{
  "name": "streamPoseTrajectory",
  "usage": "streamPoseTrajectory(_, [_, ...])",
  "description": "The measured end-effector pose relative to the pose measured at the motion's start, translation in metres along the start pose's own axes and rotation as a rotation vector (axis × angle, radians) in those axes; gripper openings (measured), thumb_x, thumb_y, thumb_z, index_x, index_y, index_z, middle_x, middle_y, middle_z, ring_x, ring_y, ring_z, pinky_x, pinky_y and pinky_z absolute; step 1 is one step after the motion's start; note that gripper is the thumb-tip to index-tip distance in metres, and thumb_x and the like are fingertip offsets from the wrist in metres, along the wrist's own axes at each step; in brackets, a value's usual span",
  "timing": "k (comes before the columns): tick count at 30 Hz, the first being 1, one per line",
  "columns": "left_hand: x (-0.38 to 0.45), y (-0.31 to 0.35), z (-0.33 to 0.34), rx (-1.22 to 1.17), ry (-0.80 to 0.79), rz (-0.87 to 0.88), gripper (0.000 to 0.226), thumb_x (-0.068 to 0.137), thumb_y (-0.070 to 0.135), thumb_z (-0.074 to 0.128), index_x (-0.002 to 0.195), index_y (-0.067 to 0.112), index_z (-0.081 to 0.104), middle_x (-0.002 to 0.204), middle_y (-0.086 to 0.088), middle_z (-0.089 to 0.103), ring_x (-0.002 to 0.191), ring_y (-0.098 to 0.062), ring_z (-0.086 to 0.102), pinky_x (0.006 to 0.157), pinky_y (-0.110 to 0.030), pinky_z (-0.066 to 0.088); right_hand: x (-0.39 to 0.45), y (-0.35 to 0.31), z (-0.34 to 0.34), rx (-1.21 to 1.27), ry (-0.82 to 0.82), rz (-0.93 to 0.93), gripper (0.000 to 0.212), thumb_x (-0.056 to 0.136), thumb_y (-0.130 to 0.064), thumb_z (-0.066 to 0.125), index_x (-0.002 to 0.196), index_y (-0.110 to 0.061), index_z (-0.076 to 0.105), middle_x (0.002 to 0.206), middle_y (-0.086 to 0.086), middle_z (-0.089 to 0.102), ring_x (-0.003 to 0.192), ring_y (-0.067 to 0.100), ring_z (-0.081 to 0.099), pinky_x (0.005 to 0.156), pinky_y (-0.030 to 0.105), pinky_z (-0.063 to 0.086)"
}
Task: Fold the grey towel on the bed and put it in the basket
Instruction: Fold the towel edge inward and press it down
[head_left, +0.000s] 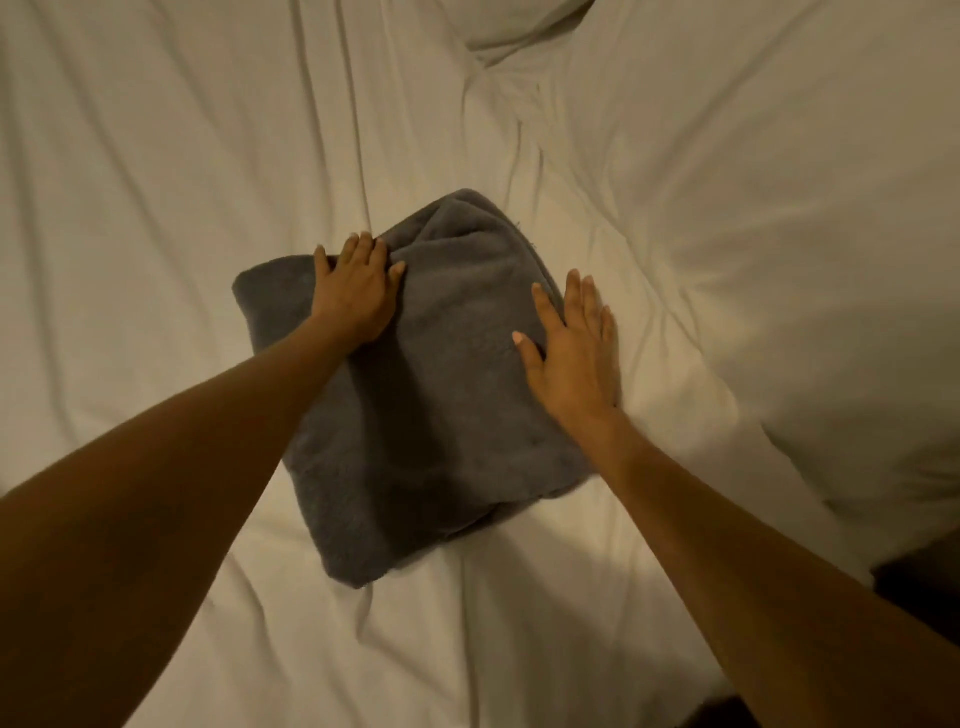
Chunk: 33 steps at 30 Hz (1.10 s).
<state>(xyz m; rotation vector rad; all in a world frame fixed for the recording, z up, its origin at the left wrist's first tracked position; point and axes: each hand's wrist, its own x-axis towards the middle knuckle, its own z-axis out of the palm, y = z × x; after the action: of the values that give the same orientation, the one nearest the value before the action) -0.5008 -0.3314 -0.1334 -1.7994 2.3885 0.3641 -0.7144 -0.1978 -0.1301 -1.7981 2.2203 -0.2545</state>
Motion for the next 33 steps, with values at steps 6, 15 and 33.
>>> streamPoseTrajectory(6, [-0.012, -0.036, -0.003, -0.007, -0.003, -0.042, 0.058, 0.101, 0.047, 0.016, 0.149, 0.014, 0.022, 0.158, -0.010, 0.017, 0.147, -0.024, 0.009, 0.116, -0.052, -0.005, 0.078, -0.046, -0.001, 0.040, 0.038, -0.134, 0.053, 0.098, -0.043, 0.037, 0.146, -0.022, 0.032, 0.158, 0.014, 0.009, 0.145, 0.028, 0.002, 0.118, 0.043, 0.002])
streamPoseTrajectory(15, [-0.016, -0.073, -0.009, -0.112, 0.158, -0.157, 0.043, 0.103, 0.032, 0.025, 0.126, 0.010, 0.054, 0.134, -0.011, 0.052, 0.129, -0.026, 0.043, 0.118, -0.047, 0.009, 0.149, -0.076, -0.003, 0.083, 0.043, -0.270, 0.036, 0.097, -0.027, 0.045, 0.128, -0.011, 0.056, 0.116, 0.018, 0.056, 0.109, 0.033, 0.051, 0.092, 0.042, 0.045])
streamPoseTrajectory(33, [0.001, -0.066, -0.036, -0.139, 0.332, -0.294, 0.026, 0.097, 0.020, 0.051, 0.118, 0.012, 0.063, 0.151, -0.009, 0.034, 0.141, -0.026, 0.028, 0.116, -0.054, -0.002, 0.193, -0.070, -0.023, -0.158, 0.294, -0.275, 0.027, 0.094, -0.013, 0.046, 0.107, -0.001, 0.066, 0.134, 0.019, 0.049, 0.122, 0.034, 0.042, 0.095, 0.038, 0.033])
